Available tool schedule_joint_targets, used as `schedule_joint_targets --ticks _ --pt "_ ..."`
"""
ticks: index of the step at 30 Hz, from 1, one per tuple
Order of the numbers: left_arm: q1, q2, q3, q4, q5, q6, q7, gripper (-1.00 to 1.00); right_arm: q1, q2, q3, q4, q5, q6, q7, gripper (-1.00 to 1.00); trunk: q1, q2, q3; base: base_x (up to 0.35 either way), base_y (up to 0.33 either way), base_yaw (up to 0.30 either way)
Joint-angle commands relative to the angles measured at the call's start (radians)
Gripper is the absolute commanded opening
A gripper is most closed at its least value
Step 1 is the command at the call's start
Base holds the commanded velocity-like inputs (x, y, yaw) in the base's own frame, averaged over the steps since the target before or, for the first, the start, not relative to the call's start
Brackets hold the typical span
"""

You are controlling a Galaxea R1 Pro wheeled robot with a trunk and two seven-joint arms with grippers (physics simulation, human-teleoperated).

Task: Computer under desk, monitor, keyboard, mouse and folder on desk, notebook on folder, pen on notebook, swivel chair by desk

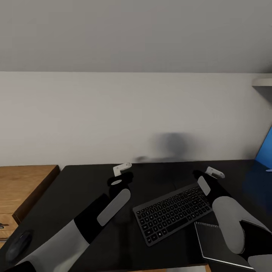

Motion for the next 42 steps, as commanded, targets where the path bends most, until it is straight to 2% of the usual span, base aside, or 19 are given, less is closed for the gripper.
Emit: schedule_joint_targets --ticks 1,5,6,8,9,12,13,16,17,20,21,26,27,31,35,36,42 --pt "-0.001 0.000 -0.001 -0.001 0.002 0.008 0.006 1.00 0.000 -0.004 0.000 -0.001 -0.010 0.005 -0.004 1.00 0.000 -0.001 -0.001 0.000 0.000 0.000" --pt "-0.001 0.001 -0.001 -0.001 0.001 0.008 0.006 1.00 0.000 -0.036 -0.009 0.001 -0.035 0.008 -0.004 1.00 0.000 -0.001 -0.001 0.000 0.000 0.000" --pt "-0.001 0.002 -0.001 -0.001 0.001 0.007 0.006 1.00 -0.001 -0.052 -0.020 0.002 -0.060 0.010 -0.004 1.00 0.000 -0.001 -0.001 0.000 0.000 0.000" --pt "-0.001 0.002 -0.001 -0.001 0.000 0.007 0.006 1.00 -0.001 -0.068 -0.033 0.003 -0.092 0.011 -0.003 1.00 0.000 -0.001 -0.001 0.000 0.000 0.000" --pt "-0.001 0.002 -0.001 -0.004 -0.001 0.007 0.006 1.00 0.000 -0.081 -0.045 0.003 -0.128 0.012 -0.002 1.00 0.000 -0.001 -0.001 0.000 0.000 0.000" --pt "-0.001 0.002 0.000 -0.017 -0.001 0.007 0.006 1.00 -0.001 -0.097 -0.055 0.003 -0.176 0.013 -0.001 1.00 0.000 -0.001 -0.001 0.000 0.000 0.000" --pt "-0.001 0.009 0.000 -0.072 -0.001 0.007 0.008 1.00 -0.001 -0.116 -0.062 0.002 -0.217 0.018 -0.002 1.00 0.000 -0.001 -0.001 0.000 0.000 0.000" --pt "-0.001 0.021 -0.001 -0.103 0.003 0.007 0.009 1.00 -0.001 -0.121 -0.065 0.002 -0.228 0.031 -0.002 1.00 0.000 -0.001 -0.001 0.000 0.000 0.000" --pt "-0.001 0.031 -0.001 -0.125 0.020 0.007 0.010 1.00 -0.001 -0.124 -0.067 0.002 -0.234 0.051 -0.001 1.00 0.000 -0.001 -0.001 0.000 0.000 0.000" --pt "-0.001 0.036 -0.001 -0.136 0.051 0.007 0.011 1.00 -0.001 -0.126 -0.068 0.001 -0.237 0.066 0.002 1.00 0.000 -0.001 -0.001 0.000 0.000 0.000" --pt "-0.001 0.039 0.000 -0.140 0.075 0.007 0.011 1.00 -0.001 -0.126 -0.068 0.001 -0.238 0.072 0.004 1.00 0.000 -0.001 -0.001 0.000 0.000 0.000" --pt "-0.001 0.041 0.004 -0.146 0.120 0.007 0.012 1.00 -0.001 -0.127 -0.069 0.001 -0.248 0.084 0.008 1.00 0.000 -0.001 -0.001 0.000 0.000 0.000" --pt "-0.001 0.042 0.005 -0.147 0.128 0.007 0.012 1.00 -0.001 -0.127 -0.069 0.001 -0.266 0.094 0.009 1.00 0.000 -0.001 -0.001 0.000 0.000 0.000" --pt "-0.001 0.043 0.007 -0.148 0.134 0.007 0.012 1.00 -0.001 -0.128 -0.069 0.001 -0.311 0.132 0.010 1.00 0.000 -0.001 -0.001 0.000 0.000 0.000" --pt "-0.001 0.043 0.007 -0.148 0.135 0.007 0.012 1.00 -0.001 -0.129 -0.069 0.001 -0.334 0.159 0.010 1.00 0.015 -0.029 -0.014 0.000 0.000 0.000" --pt "-0.001 0.043 0.007 -0.148 0.136 0.007 0.012 1.00 -0.001 -0.129 -0.069 0.001 -0.353 0.176 0.010 1.00 0.019 -0.036 -0.017 0.000 0.000 0.000" --pt "-0.001 0.043 0.007 -0.148 0.136 0.007 0.012 1.00 -0.001 -0.134 -0.070 0.001 -0.394 0.187 0.010 1.00 0.042 -0.078 -0.036 0.000 0.000 0.000"
